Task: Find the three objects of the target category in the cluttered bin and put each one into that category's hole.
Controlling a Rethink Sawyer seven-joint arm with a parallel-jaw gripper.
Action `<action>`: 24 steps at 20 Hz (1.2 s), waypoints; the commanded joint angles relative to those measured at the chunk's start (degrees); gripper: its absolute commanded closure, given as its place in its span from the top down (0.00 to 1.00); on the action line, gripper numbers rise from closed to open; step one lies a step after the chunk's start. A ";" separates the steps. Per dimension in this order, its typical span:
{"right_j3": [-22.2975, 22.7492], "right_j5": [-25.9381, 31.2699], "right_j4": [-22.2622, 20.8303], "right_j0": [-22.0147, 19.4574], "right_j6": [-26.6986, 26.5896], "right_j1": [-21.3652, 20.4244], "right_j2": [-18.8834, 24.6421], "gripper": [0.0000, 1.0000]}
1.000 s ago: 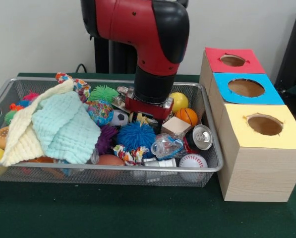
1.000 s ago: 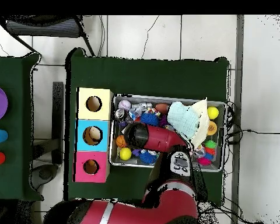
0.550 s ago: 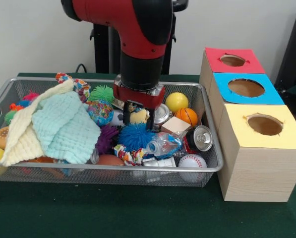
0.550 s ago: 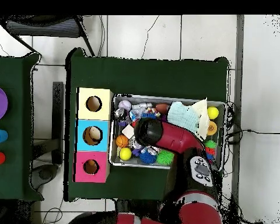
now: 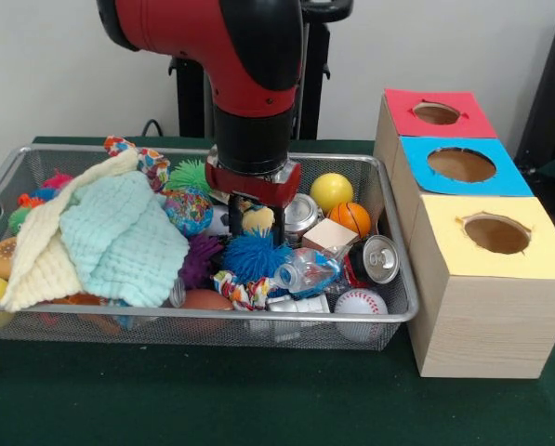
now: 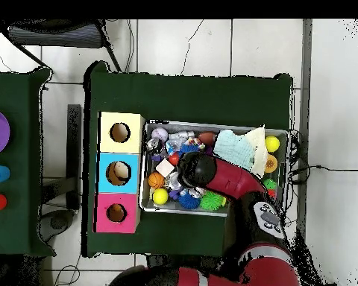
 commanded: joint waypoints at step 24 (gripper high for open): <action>-3.45 -6.51 -2.62 3.60 6.07 17.00 0.01 1.00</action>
